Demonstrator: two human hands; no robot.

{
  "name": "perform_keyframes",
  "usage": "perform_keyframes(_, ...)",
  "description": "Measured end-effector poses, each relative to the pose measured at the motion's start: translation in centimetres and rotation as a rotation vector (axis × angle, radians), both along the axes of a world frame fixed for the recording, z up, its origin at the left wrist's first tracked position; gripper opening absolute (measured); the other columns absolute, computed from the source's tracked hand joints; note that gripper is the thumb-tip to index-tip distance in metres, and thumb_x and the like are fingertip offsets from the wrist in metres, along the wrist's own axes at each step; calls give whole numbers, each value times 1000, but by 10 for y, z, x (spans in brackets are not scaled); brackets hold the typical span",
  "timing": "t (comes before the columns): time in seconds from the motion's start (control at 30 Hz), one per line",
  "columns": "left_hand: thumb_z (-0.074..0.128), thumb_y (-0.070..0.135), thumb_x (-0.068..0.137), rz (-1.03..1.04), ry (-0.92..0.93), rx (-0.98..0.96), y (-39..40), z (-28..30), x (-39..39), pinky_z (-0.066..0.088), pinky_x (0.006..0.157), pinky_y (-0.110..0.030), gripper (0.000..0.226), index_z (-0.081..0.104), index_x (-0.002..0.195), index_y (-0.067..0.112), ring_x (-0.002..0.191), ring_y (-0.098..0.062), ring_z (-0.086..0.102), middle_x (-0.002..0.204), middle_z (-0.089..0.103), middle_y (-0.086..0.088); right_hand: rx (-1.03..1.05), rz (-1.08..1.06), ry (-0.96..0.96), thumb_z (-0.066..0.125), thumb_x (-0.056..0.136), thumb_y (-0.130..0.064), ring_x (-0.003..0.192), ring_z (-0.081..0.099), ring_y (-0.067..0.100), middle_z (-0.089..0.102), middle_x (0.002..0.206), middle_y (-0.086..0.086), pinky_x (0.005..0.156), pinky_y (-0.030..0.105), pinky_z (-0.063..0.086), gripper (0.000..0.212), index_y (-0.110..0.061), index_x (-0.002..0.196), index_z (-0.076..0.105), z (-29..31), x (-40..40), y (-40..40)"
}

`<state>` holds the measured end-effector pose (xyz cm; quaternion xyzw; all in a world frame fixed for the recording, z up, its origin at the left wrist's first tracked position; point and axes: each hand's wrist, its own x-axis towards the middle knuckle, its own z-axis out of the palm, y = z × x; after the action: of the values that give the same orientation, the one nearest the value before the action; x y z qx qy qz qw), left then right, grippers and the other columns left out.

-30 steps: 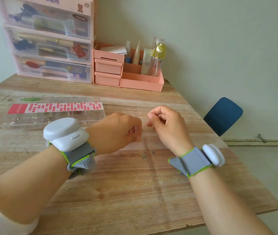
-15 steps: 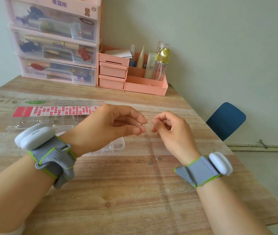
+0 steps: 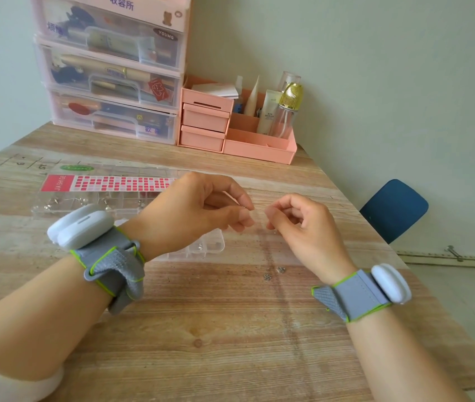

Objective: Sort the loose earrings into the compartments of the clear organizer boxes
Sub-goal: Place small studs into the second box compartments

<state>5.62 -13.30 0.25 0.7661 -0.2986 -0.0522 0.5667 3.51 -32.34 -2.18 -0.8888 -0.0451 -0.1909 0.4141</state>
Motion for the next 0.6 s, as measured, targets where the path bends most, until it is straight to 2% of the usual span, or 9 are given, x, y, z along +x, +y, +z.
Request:
perform_keyframes(0.07,62,13,82,42,-34,-3,1,0,2,54,68,-24,5,67,83,12,68,-12,69,73,73,-1,10,31,30,65,84,-19,64,60,11,68,69,-2,66,24,47,7,-17,77,66,0,0,0)
perform_keyframes(0.17,66,24,78,81,-80,2,2,-1,3,52,61,-23,7,69,79,18,63,-9,64,70,71,-1,6,64,82,68,82,-19,60,53,4,64,67,-7,64,21,44,8,-21,74,67,1,0,-1)
perform_keyframes(0.27,63,44,65,120,-101,30,3,0,3,55,64,-23,26,70,78,22,67,-10,65,75,70,3,-36,100,153,69,81,-23,61,50,5,61,67,-9,62,21,42,8,-24,73,67,4,-4,-3)
perform_keyframes(0.37,67,29,72,127,-64,4,3,1,2,57,66,-24,17,68,79,13,66,-13,68,72,71,-3,-70,150,212,70,80,-21,63,48,6,61,71,-3,63,20,41,6,-23,75,67,9,-13,-4)
perform_keyframes(0.47,69,14,75,113,-37,-34,2,0,0,57,62,-22,9,66,78,6,63,-15,69,71,70,-10,-93,187,262,70,80,-17,64,47,6,61,73,-1,63,15,39,6,-20,76,67,11,-21,-4)
perform_keyframes(0.6,69,9,75,110,-39,-48,4,0,-1,56,59,-21,7,67,79,4,58,-15,67,70,70,-11,-133,215,323,70,81,-19,65,50,8,63,70,-3,67,20,42,6,-22,76,67,13,-30,-6)
